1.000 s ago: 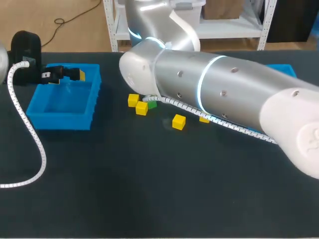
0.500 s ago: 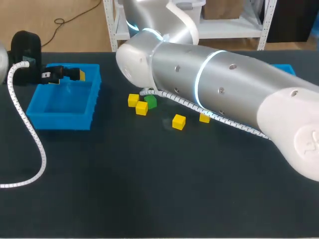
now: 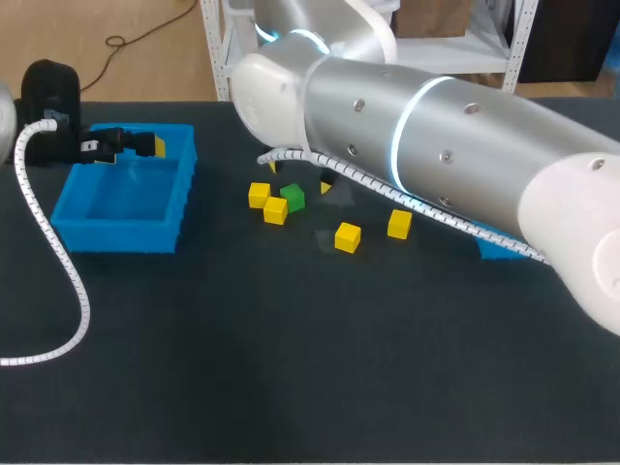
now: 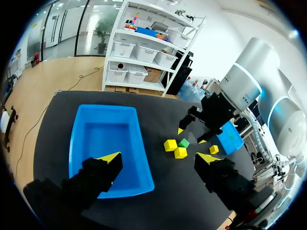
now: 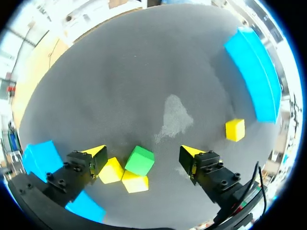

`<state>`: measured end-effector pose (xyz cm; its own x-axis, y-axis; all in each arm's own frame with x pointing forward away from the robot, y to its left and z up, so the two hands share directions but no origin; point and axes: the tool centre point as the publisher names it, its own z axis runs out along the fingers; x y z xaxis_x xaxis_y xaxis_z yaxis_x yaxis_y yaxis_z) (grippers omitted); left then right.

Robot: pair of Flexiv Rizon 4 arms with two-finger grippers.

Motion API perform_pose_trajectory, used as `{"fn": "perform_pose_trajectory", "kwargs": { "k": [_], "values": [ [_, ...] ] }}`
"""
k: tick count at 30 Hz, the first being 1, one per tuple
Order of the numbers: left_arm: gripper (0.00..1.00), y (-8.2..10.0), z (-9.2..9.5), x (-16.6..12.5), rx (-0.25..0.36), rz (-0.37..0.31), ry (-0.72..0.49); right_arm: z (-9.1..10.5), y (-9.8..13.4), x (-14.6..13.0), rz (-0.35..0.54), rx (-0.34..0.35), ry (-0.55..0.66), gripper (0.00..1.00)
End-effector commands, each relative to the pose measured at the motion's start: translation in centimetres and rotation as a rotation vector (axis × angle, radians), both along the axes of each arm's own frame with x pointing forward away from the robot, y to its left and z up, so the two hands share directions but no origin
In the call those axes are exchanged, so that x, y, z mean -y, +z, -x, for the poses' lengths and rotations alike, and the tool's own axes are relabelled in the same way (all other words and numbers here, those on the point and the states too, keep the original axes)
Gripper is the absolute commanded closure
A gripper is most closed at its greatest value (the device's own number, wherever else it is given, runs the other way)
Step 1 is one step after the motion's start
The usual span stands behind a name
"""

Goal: Put the green cubes in the right bin and the yellow cubes in the left bin.

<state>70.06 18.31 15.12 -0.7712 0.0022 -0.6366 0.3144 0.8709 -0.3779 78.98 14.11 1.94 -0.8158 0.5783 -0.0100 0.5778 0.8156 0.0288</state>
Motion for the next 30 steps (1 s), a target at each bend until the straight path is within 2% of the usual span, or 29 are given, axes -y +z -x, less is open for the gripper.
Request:
{"fn": "perform_pose_trajectory", "kwargs": {
  "k": [1, 9, 18, 19, 21, 22, 30],
  "values": [
    [0.00, -0.1, 0.1, -0.2, 0.007, 0.008, -0.004, 0.4, -0.4, -0.3, 0.000, 0.031, -0.062, 0.00],
    [0.00, -0.1, 0.1, -0.2, 0.007, 0.008, -0.004, 0.1, -2.0, -1.7, -0.030, 0.030, -0.198, 0.00],
    [0.00, -0.1, 0.1, -0.2, 0.007, 0.008, -0.004, -0.1, -3.3, -2.5, -0.008, 0.018, -0.192, 0.00],
    [0.00, -0.1, 0.1, -0.2, 0.007, 0.008, -0.004, -0.2, -3.4, -2.5, -0.007, 0.016, -0.196, 0.60],
    [0.00, -0.1, 0.1, -0.2, 0.007, 0.008, -0.004, -0.3, -3.5, -2.5, -0.006, 0.015, -0.197, 0.93],
    [0.00, -0.1, 0.1, -0.2, 0.007, 0.008, -0.004, -0.3, -3.6, -2.5, -0.007, 0.012, -0.198, 1.00],
    [0.00, -0.1, 0.1, -0.2, 0.007, 0.008, -0.004, -0.4, -3.7, -2.5, 0.002, 0.020, -0.188, 1.00]
  ]
}}
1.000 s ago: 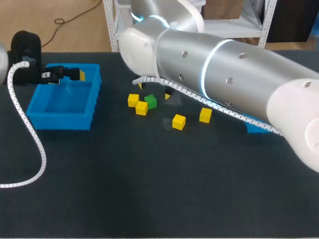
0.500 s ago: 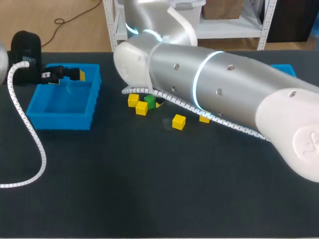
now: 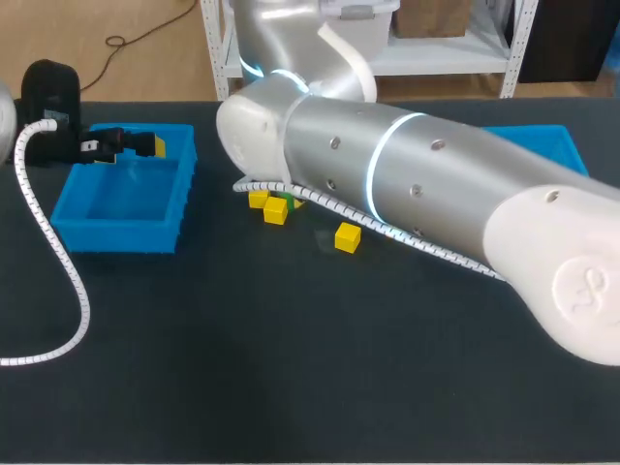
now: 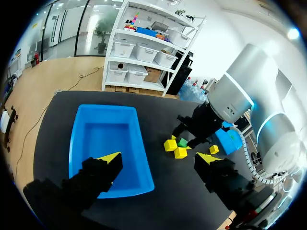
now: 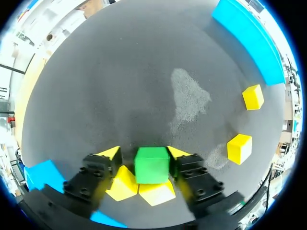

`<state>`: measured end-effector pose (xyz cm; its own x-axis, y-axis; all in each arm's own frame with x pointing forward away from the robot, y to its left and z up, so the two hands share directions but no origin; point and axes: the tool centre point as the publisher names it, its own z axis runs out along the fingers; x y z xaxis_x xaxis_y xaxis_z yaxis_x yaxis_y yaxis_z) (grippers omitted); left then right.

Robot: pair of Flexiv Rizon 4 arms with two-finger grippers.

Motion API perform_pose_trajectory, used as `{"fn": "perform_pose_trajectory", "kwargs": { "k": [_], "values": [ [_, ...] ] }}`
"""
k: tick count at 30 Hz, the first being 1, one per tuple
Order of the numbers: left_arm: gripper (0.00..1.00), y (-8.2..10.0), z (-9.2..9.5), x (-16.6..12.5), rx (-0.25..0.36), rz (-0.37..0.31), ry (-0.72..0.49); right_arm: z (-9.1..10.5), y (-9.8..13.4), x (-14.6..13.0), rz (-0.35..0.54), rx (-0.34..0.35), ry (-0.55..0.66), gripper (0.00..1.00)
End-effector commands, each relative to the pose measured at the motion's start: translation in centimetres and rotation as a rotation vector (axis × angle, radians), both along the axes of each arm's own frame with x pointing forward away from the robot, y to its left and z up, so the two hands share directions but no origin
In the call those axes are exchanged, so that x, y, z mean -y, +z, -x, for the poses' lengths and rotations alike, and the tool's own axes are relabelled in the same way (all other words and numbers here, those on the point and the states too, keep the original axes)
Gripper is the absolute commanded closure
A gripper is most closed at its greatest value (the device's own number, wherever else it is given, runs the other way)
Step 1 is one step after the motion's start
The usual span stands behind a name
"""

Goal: Put the green cubes in the right bin and the yellow cubes in the left bin.

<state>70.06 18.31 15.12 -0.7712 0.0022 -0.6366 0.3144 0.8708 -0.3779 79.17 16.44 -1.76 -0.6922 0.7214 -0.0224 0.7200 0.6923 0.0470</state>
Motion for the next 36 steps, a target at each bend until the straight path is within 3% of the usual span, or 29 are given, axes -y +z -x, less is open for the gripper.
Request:
{"fn": "perform_pose_trajectory", "kwargs": {
  "k": [1, 6, 14, 22, 30, 36],
  "values": [
    [0.00, -0.1, 0.1, -0.2, 0.007, 0.008, -0.004, -0.2, -0.1, -0.2, 0.008, -0.002, 0.002, 1.00],
    [0.00, -0.1, 0.1, -0.2, 0.007, 0.008, -0.004, -0.5, 0.2, 0.2, 0.000, 0.007, 0.007, 1.00],
    [0.00, -0.1, 0.1, -0.2, 0.007, 0.008, -0.004, -3.4, 4.5, 4.2, 0.003, 0.145, -0.027, 1.00],
    [0.00, -0.1, 0.1, -0.2, 0.007, 0.008, -0.004, -5.4, 8.6, 12.9, -0.004, 0.233, -0.183, 1.00],
    [0.00, -0.1, 0.1, -0.2, 0.007, 0.008, -0.004, -4.4, 12.5, 21.4, -0.024, 0.330, -0.349, 1.00],
    [0.00, -0.1, 0.1, -0.2, 0.007, 0.008, -0.004, -3.0, 13.2, 27.6, -0.018, 0.357, -0.513, 1.00]
  ]
}}
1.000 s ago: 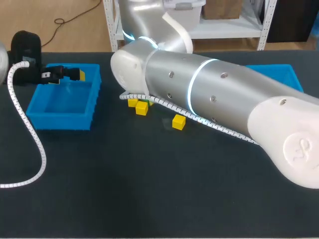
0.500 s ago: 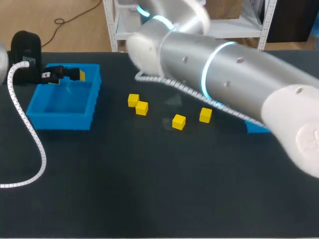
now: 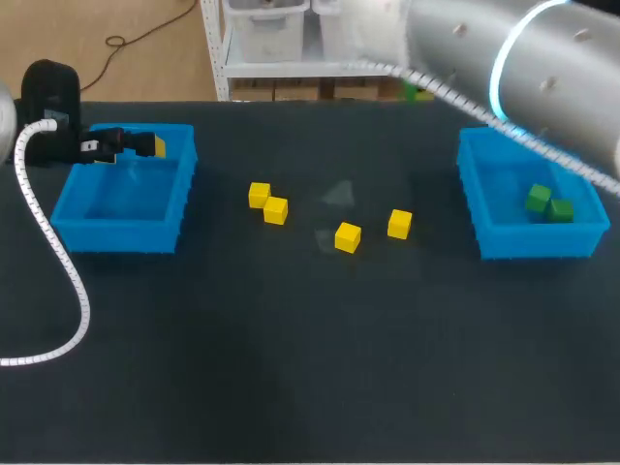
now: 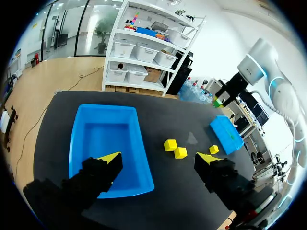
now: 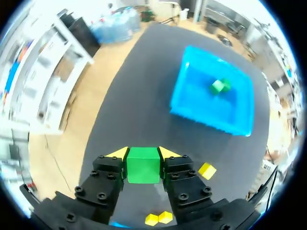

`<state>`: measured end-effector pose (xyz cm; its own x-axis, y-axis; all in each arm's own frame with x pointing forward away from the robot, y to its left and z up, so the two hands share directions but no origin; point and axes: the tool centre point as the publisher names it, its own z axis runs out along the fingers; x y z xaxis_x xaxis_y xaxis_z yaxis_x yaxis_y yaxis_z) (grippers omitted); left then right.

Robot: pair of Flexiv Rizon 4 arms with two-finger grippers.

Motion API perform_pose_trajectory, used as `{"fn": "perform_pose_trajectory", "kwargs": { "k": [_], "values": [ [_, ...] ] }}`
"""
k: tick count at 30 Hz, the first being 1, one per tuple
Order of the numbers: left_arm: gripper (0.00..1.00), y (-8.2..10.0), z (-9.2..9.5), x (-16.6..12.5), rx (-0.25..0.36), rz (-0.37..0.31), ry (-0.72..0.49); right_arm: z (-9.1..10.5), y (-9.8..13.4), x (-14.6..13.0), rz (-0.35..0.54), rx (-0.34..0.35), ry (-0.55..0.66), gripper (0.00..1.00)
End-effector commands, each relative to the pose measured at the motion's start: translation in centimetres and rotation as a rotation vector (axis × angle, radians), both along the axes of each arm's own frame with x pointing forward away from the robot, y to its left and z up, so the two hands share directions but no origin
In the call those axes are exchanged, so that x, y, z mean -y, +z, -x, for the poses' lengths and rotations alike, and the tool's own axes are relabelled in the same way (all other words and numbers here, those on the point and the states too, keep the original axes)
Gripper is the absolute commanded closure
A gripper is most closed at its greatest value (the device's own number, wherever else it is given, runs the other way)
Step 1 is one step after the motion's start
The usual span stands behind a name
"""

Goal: Put the green cubes in the right bin and the yellow cubes in the left bin.

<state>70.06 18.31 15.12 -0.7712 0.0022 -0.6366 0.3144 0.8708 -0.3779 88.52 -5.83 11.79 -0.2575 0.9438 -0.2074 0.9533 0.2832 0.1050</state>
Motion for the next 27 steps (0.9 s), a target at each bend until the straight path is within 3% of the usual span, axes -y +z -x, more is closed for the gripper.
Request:
{"fn": "perform_pose_trajectory", "kwargs": {
  "k": [1, 12, 22, 26, 27],
  "values": [
    [0.00, -0.1, 0.1, -0.2, 0.007, 0.008, -0.004, 6.7, -0.4, 6.1, -0.098, 0.243, -0.028, 1.00],
    [0.00, -0.1, 0.1, -0.2, 0.007, 0.008, -0.004, 9.9, -2.1, 13.4, -0.198, 0.260, -0.217, 1.00],
    [0.00, -0.1, 0.1, -0.2, 0.007, 0.008, -0.004, 9.9, -4.5, 14.2, -0.246, 0.243, -0.231, 1.00],
    [0.00, -0.1, 0.1, -0.2, 0.007, 0.008, -0.004, 9.5, -4.9, 14.2, -0.256, 0.275, -0.208, 0.99],
    [0.00, -0.1, 0.1, -0.2, 0.007, 0.008, -0.004, 9.5, -4.9, 14.2, -0.243, 0.278, -0.195, 0.85]
  ]
}}
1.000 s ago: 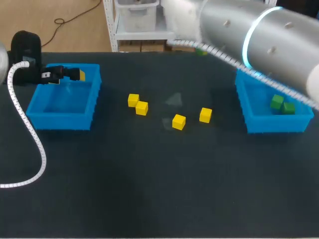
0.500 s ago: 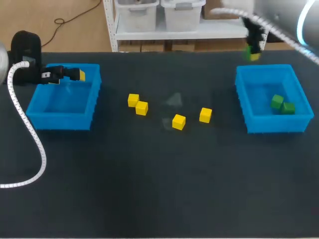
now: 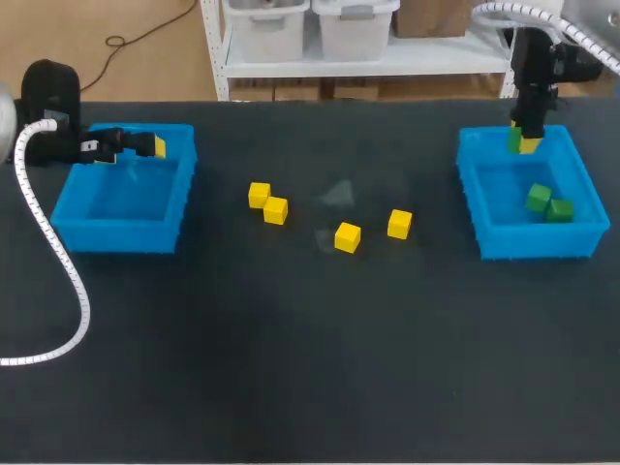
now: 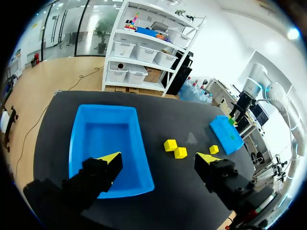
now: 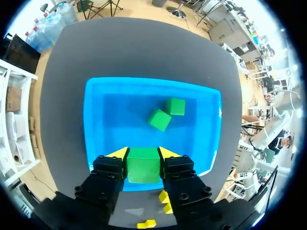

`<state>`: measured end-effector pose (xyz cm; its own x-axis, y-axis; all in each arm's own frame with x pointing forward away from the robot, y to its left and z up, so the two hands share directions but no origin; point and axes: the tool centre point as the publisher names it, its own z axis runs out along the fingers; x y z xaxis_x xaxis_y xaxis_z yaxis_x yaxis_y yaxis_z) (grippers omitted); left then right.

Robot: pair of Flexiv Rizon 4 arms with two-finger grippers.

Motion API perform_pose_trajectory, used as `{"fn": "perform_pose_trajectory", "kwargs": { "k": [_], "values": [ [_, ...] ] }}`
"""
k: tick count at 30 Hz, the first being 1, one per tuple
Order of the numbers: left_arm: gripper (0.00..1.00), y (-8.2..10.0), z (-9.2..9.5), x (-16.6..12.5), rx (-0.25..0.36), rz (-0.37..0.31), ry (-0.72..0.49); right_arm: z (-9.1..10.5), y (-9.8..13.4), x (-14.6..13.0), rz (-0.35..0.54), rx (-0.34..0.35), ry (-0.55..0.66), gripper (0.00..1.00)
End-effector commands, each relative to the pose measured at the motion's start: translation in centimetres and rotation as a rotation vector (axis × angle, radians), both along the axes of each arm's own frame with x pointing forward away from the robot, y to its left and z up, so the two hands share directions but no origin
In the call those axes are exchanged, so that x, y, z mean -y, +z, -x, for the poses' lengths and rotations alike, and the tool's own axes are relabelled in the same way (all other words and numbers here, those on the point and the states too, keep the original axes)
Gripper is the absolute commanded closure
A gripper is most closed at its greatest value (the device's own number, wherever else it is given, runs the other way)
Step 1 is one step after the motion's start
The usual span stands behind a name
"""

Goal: Put the green cubes in the right bin and the yellow cubes in the left bin.

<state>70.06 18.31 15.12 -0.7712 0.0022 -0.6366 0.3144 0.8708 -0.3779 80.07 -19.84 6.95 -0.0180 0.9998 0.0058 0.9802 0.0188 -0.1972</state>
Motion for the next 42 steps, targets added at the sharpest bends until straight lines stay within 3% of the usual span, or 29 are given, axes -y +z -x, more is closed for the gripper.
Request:
{"fn": "perform_pose_trajectory", "kwargs": {
  "k": [1, 2, 32, 36, 39, 42],
  "values": [
    [0.00, -0.1, 0.1, -0.2, 0.007, 0.008, -0.004, 1.0, -0.1, 0.2, -0.003, 0.629, 0.026, 0.64],
    [0.00, -0.1, 0.1, -0.2, 0.007, 0.008, -0.004, 1.0, -0.1, 0.2, -0.009, 0.636, 0.040, 0.00],
    [0.00, -0.1, 0.1, -0.2, 0.007, 0.008, -0.004, 1.0, -0.1, 0.2, -0.009, 0.636, 0.040, 0.00],
    [0.00, -0.3, -0.6, 2.3, -0.033, -0.168, -0.106, 1.0, -0.1, 0.2, -0.009, 0.636, 0.040, 0.00],
    [0.00, -0.6, -1.1, 4.3, -0.057, -0.248, -0.180, 1.0, -0.1, 0.2, -0.009, 0.636, 0.040, 0.00],
    [0.00, -1.3, -1.6, 5.9, -0.089, -0.264, -0.227, 1.0, -0.1, 0.2, -0.009, 0.636, 0.040, 0.00]
  ]
}}
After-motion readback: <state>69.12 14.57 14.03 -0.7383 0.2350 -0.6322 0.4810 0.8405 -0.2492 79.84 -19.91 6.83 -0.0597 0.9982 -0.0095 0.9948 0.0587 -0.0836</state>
